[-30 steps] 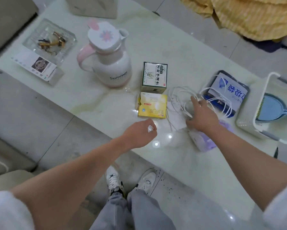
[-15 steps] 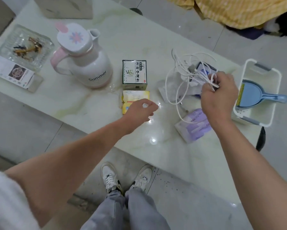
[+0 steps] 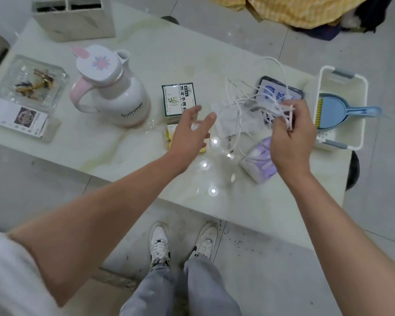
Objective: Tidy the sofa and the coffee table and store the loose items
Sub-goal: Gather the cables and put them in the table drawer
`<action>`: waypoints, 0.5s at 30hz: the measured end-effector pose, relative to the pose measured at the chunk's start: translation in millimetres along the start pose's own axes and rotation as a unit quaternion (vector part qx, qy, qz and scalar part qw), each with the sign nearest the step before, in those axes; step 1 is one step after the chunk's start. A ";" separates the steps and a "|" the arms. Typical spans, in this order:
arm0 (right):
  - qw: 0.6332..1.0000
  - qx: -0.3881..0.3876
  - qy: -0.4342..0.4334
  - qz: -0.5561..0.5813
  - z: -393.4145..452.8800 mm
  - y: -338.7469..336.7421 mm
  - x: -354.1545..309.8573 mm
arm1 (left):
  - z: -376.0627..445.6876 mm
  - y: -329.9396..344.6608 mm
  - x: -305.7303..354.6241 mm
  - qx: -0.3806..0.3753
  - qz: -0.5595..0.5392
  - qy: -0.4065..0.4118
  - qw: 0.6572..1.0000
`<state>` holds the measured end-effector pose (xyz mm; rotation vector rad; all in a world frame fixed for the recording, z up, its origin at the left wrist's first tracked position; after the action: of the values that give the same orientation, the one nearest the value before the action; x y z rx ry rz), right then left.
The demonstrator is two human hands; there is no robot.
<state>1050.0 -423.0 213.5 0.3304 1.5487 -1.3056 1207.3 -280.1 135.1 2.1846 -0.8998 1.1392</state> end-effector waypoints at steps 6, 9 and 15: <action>0.980 -0.134 -0.146 -0.033 -43.1 20.1 -34.7 | 0.2 26.7 30.7 -0.180 -0.068 -0.011 0.981; 0.980 -0.190 -0.063 -0.010 -63.2 27.0 -24.0 | -8.7 31.1 35.6 -0.231 -0.016 -0.021 0.973; 0.964 -0.252 0.084 -0.018 -118.0 21.9 25.8 | -45.4 29.0 28.5 -0.294 0.222 0.037 0.929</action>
<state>994.1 -325.1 164.8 0.0904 1.9733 -0.8815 1174.9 -276.7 186.5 1.4782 -1.5245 0.9625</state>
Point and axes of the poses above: each hand's wrist, its own z-axis towards the middle knuckle, its own y-axis out of the palm, x = y × z, the point moved 4 cm from there along z, towards the middle knuckle, and after that the axes turned 8 degrees about -x, right-handed, at the moved point
